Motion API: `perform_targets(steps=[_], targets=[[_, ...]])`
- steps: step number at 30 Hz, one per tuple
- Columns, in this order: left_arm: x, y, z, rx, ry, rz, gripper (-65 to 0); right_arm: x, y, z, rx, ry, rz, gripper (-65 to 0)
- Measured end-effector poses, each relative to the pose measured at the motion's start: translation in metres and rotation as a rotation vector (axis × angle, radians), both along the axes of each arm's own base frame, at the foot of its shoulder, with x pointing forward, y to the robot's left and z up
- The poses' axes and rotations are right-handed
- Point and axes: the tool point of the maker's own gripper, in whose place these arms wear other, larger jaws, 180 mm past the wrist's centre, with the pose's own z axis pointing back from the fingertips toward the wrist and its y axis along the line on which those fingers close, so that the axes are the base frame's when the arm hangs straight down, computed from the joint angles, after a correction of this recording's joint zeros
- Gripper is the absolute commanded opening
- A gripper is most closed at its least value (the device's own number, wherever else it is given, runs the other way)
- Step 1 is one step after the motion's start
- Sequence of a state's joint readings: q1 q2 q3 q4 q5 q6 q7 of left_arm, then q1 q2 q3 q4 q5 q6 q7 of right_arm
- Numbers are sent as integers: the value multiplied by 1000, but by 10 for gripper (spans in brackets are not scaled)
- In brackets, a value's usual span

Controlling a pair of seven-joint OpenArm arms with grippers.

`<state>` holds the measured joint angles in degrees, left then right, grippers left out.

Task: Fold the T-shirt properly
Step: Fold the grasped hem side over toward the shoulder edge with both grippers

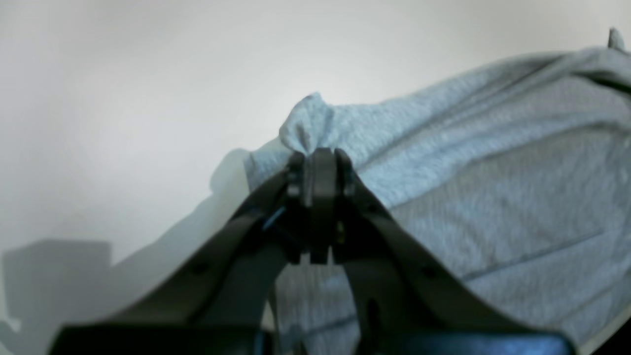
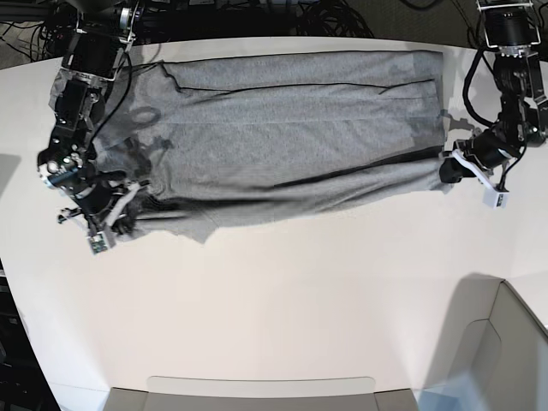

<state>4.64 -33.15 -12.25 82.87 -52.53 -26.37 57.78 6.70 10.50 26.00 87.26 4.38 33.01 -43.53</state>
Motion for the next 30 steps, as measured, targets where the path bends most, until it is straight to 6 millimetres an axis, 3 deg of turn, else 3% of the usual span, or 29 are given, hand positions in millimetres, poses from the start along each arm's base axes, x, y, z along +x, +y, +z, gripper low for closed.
perform_targets(steps=[3, 7, 12, 17, 21, 30], targets=[[-10, 3, -1, 7, 8, 10, -650, -10, -7, 2, -27, -1, -8, -650], [-24, 1, 4, 26, -1, -8, -650, -30, 4, -11, -32, 42, 36, -650], [-43, 3, 5, 45, 32, -18, -650, -39, -20, 3, -57, 3, -24, -650], [-53, 7, 10, 65, 39, -18, -650, -59, -19, -6, -68, 34, -23, -650], [-60, -1, 19, 85, 21, -52, -650, -68, -24, -1, -87, 23, -33, -650], [-91, -4, 4, 87, 96, -67, -650, -97, -34, -8, -120, 64, -19, -650]])
